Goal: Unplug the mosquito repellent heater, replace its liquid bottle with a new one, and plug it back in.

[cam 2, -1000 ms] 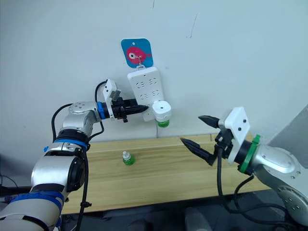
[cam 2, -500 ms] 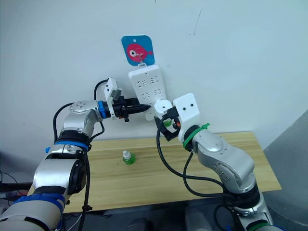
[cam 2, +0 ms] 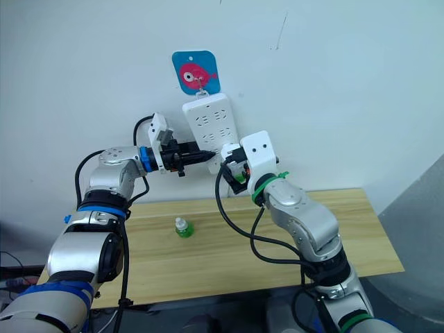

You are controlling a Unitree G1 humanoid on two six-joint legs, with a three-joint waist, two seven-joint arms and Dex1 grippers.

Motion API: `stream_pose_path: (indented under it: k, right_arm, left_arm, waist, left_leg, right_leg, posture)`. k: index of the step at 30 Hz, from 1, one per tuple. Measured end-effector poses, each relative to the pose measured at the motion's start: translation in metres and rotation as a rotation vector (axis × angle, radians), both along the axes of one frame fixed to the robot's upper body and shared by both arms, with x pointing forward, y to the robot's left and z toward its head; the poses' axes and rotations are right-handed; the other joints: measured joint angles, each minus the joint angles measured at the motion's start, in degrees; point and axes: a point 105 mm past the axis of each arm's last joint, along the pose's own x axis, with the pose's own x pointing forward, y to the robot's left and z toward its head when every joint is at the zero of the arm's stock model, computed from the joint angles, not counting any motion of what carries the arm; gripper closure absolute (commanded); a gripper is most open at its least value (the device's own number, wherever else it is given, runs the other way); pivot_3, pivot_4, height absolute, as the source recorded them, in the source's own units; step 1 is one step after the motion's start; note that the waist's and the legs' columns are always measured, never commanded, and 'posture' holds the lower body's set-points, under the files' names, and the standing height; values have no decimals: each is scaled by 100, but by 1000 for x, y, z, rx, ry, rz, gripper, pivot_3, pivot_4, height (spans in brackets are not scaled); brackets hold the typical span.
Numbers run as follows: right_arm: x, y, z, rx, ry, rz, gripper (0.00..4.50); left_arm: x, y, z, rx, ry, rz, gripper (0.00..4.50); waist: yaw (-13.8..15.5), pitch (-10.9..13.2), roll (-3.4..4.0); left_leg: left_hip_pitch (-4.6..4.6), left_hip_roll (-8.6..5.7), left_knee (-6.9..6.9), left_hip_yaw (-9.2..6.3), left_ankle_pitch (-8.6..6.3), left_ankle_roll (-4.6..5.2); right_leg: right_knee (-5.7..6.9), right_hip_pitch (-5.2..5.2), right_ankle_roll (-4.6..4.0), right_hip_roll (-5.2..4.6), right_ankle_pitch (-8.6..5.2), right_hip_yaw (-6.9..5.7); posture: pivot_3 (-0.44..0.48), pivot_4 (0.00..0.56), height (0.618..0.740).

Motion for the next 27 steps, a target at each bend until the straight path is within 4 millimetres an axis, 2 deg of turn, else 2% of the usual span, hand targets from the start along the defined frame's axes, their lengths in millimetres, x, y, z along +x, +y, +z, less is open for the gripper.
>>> stream_pose_path:
  k: [3, 4, 6, 9, 15, 19, 27]
  right_arm:
    - [4, 5, 0, 12, -3, 5, 0]
    - [5, 6, -1, 12, -2, 8, 168]
    - [6, 8, -3, 14, 2, 10, 634]
    - [7, 9, -4, 11, 4, 15, 1573]
    - [7, 9, -4, 13, 11, 19, 1552]
    - [2, 1, 0, -10, 17, 6, 1552]
    - [-27, -18, 9, -40, 29, 49, 1552]
  left_arm:
    - [0, -1, 0, -1, -2, -2, 3214]
    - [0, -1, 1, -1, -3, -3, 3214]
    - [0, -1, 1, -1, -3, -4, 3214]
    - [0, -1, 1, -2, -3, -1, 3214]
    - [0, -1, 0, -4, -4, 6, 3214]
    - [1, -5, 1, -12, -27, 2, 3214]
    - [5, 2, -4, -4, -41, 56, 3214]
  waist:
    - [-9, 0, 1]
    - [-9, -1, 1]
    - [-10, -1, 1]
    - [-14, -1, 2]
    - [-19, -1, 4]
    - [-10, 0, 8]
    - [-35, 9, 26]
  left_leg:
    - [-2, -11, 0, -3, 0, 0]
    - [-3, -14, 0, -5, 0, 0]
    - [-5, -17, 0, -8, 0, 0]
    - [-6, -18, 0, -12, 0, 0]
    - [-9, -18, 2, -27, 1, -1]
    - [-32, -26, 8, -67, 2, -2]
    - [-24, -32, 58, -72, 2, -2]
  right_leg:
    - [0, 0, 1, -15, 0, -2]
    - [0, 0, 1, -18, 0, -4]
    - [0, 0, 2, -25, 0, -8]
    - [1, -1, 2, -29, 0, -13]
    - [4, -1, 2, -34, 0, -47]
    - [-1, -1, 2, -52, 0, -80]
    - [23, 18, 3, -59, 0, -98]
  posture:
    - [-177, 117, 733]
    - [-176, 118, 733]
    - [-177, 117, 733]
    - [-178, 118, 733]
    - [-183, 121, 733]
    - [-189, 125, 733]
    - [-202, 125, 733]
